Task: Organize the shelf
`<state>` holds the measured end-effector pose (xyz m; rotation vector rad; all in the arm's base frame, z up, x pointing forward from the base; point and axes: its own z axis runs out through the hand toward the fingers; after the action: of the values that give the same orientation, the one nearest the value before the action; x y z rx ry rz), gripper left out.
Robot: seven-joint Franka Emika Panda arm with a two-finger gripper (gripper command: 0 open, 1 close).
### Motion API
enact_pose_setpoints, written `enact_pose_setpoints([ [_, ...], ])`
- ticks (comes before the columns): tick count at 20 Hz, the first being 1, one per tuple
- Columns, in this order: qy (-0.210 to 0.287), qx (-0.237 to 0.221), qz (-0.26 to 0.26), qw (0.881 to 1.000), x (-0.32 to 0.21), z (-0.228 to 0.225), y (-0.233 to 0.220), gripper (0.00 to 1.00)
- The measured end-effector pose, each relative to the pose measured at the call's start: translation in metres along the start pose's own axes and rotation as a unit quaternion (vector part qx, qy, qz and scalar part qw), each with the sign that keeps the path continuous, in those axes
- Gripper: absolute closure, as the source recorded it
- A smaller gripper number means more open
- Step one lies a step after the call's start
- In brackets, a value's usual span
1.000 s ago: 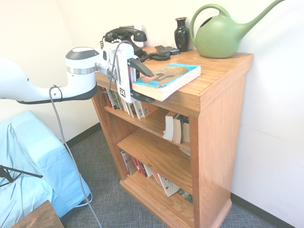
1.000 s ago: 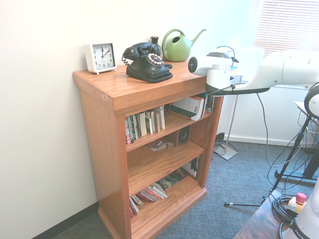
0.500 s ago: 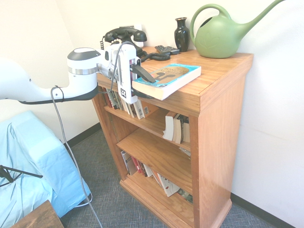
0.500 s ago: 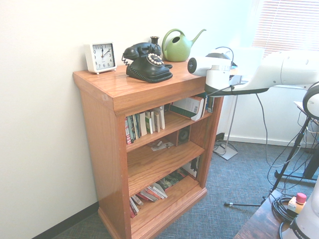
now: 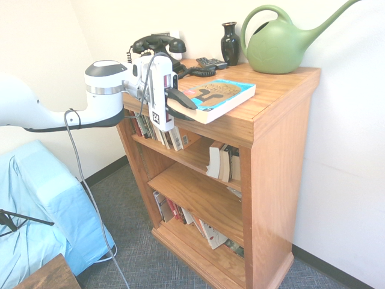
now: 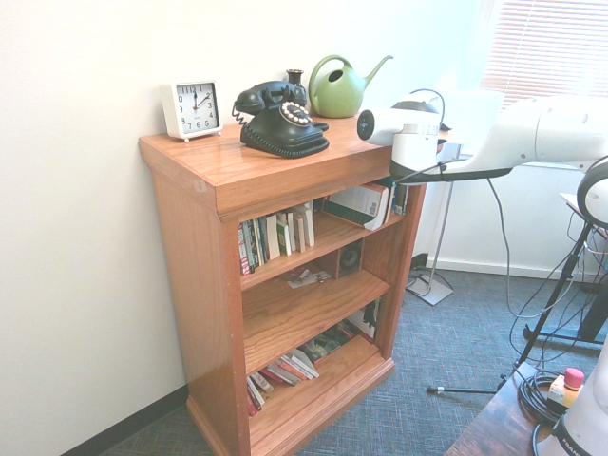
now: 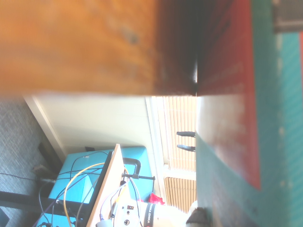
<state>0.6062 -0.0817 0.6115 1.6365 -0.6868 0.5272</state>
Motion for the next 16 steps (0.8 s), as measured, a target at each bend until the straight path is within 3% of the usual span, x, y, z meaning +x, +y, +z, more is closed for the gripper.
enact_pose_setpoints([
  [4, -0.011, 0.012, 0.014, 1.000, 0.000, -0.003, 0.007, 1.00],
  [9, -0.037, 0.049, 0.060, 0.996, 0.008, -0.010, 0.047, 1.00],
  [13, -0.065, 0.103, 0.107, 0.987, 0.000, -0.022, 0.087, 1.00],
  [16, -0.093, 0.159, 0.140, 0.973, -0.026, -0.040, 0.112, 1.00],
])
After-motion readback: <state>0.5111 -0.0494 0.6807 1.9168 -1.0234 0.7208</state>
